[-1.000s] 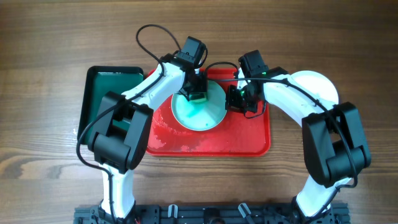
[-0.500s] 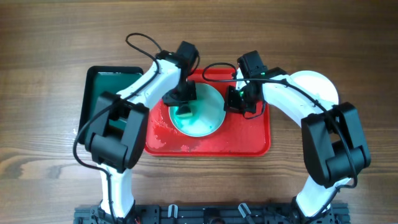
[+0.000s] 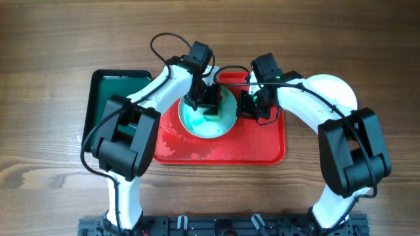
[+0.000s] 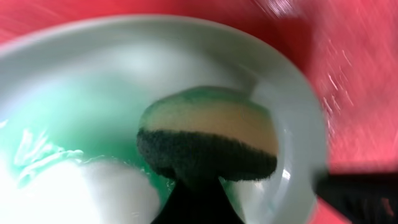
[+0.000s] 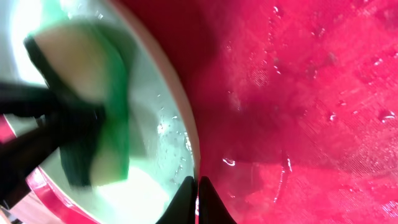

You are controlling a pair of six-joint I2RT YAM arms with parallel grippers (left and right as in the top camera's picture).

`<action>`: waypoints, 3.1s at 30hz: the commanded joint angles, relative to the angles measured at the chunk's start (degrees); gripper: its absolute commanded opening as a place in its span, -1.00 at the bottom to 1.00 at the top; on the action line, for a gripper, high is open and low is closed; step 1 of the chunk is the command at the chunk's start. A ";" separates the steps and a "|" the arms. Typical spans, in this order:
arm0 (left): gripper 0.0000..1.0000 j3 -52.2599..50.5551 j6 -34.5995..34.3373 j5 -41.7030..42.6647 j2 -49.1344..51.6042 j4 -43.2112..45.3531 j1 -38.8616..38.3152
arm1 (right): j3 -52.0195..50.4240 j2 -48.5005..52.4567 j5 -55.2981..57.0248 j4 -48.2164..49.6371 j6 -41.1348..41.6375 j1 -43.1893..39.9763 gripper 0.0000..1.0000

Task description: Clean dirty plates on tray and stack at the side

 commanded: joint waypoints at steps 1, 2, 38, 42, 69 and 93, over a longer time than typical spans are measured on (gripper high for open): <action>-0.92 -0.48 -16.20 -25.38 0.76 -0.74 0.42 | -0.48 0.98 1.86 -0.04 -0.33 -0.26 -0.91; -0.92 -0.48 -18.73 -28.04 0.76 -2.23 0.42 | -0.48 0.98 1.86 -0.04 -0.33 -0.26 -0.91; -0.92 8.61 -17.51 -17.29 -3.30 -11.82 7.17 | -0.48 1.60 2.29 3.72 0.85 -0.02 -0.67; -0.92 10.12 -16.31 -15.61 -6.93 -13.79 7.17 | -0.48 2.27 2.27 4.57 1.40 0.22 -0.53; -0.92 10.12 -8.85 -16.74 -10.80 -16.09 10.91 | 0.46 -1.11 6.73 9.79 -2.86 5.18 -0.19; -0.92 10.10 -8.68 -16.74 -10.36 -15.61 10.91 | 0.74 -1.03 14.08 6.64 5.53 7.34 -0.91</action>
